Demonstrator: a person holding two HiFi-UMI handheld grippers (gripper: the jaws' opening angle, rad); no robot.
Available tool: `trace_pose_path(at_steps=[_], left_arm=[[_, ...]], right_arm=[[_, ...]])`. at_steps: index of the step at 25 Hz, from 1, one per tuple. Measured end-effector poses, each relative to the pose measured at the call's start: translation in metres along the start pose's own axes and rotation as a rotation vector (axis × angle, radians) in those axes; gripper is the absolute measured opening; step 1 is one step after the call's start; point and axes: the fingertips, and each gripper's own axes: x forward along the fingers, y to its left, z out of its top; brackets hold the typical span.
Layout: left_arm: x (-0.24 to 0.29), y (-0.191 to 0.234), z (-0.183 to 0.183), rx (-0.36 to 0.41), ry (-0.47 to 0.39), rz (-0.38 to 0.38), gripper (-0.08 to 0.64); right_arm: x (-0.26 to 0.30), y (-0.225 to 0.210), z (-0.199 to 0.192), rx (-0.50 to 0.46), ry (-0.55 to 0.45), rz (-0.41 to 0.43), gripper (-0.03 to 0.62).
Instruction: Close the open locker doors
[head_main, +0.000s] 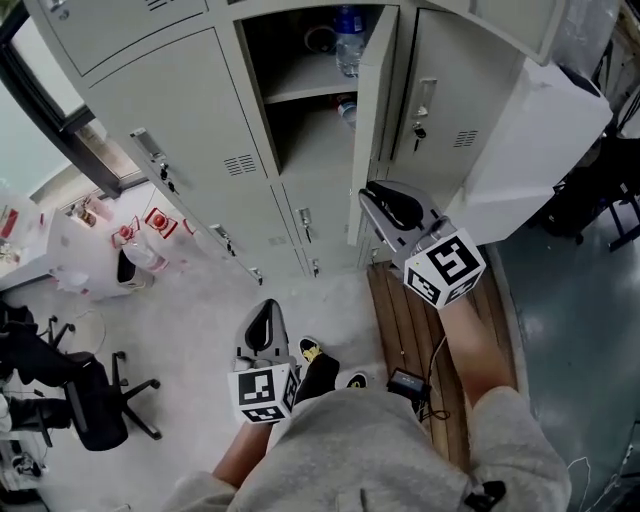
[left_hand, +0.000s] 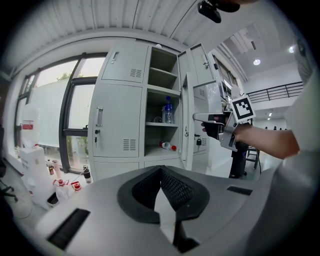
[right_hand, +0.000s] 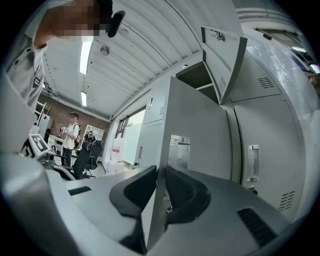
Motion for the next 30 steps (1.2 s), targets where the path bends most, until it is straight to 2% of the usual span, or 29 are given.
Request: trace_pose_path(at_steps=[9,13,19,30], left_arm=[[0.022,0.047,0.002,-0.012,0.006,0.021,0.006],[0.038,0.068,0.007,-0.018,0.006,0.025,0.006],[0.067,0.087,0.015,-0.019,0.003,0.001,0.006],[0.096,0.121,0.021,-0.029,0.005,-0.001,0.006]], right_arm=[[0.070,0.020,-0.002,0.003,-0.029,0.018,0.067],[0.099,0.021,-0.005,0.045,-0.039,0.025,0.066],[0.145,0.005,-0.014,0.101,-0.040,-0.004,0.066],[0.208,-0.028,-0.037,0.118,0.005,-0.054,0.066]])
